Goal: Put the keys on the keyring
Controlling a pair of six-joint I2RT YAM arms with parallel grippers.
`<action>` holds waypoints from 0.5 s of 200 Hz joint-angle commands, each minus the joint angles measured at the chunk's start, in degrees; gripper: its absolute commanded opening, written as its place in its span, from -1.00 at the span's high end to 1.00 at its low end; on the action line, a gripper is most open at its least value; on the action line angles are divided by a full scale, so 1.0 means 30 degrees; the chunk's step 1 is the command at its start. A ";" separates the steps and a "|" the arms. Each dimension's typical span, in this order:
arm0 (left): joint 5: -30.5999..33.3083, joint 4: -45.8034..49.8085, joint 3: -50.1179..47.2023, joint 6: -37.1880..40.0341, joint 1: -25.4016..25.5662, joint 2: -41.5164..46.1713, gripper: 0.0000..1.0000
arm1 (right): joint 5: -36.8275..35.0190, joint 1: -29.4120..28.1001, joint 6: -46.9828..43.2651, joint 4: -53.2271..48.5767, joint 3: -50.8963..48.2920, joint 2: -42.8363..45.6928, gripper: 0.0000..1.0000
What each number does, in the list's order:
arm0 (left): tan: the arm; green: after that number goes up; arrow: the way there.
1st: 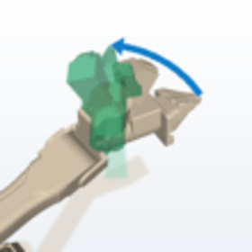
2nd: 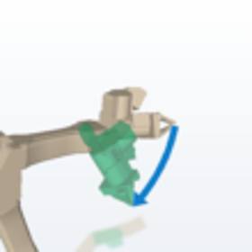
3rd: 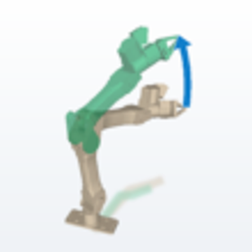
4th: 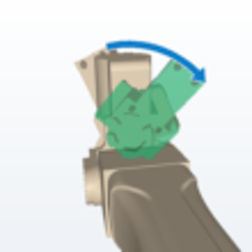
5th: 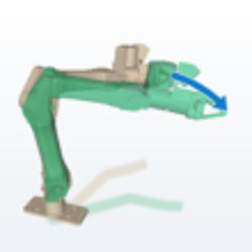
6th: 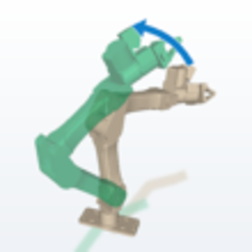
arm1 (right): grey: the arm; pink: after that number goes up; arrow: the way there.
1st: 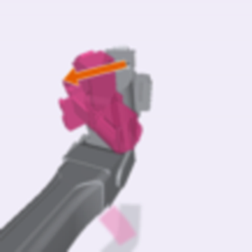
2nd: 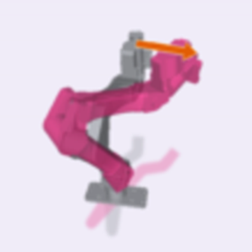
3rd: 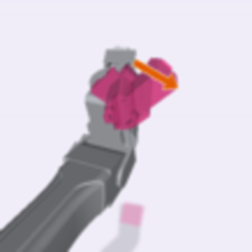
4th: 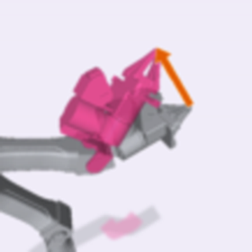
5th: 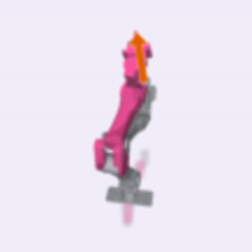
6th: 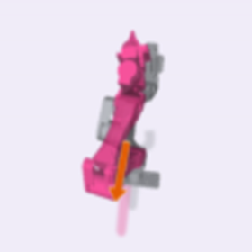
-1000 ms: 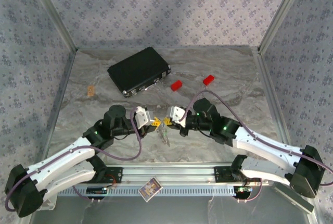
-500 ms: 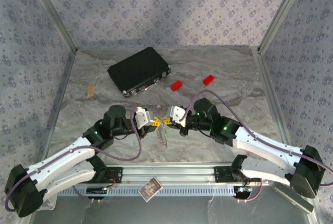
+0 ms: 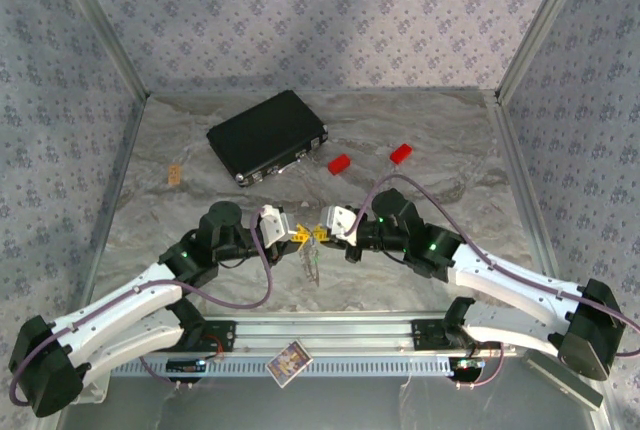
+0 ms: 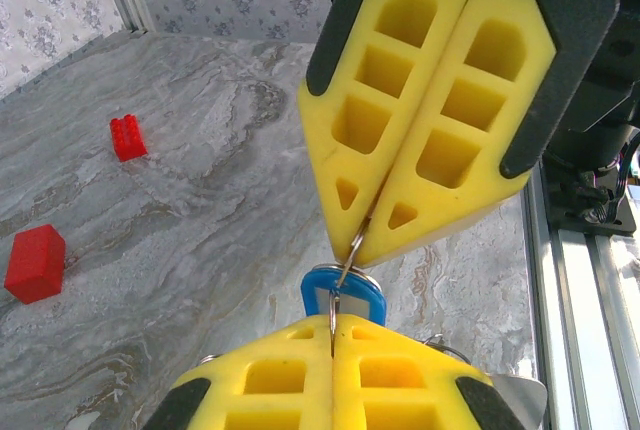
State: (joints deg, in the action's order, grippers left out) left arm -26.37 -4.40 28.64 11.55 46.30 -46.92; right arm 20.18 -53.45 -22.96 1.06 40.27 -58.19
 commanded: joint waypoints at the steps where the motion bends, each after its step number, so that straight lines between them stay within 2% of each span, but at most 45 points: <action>1: -0.0570 -0.0964 0.0201 0.0251 0.0100 0.0225 1.00 | 0.0476 -0.0120 -0.0294 -0.0284 0.0302 -0.0099 1.00; 100: -0.0643 -0.0955 0.0178 0.0222 0.0107 0.0220 1.00 | -0.0302 -0.0276 -0.0509 0.0057 0.0232 -0.0064 1.00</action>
State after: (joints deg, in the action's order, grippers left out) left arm -26.39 -4.40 28.64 11.55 46.30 -46.92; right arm 19.77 -53.93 -23.57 1.06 40.27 -58.83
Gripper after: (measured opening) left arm 0.046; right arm 0.051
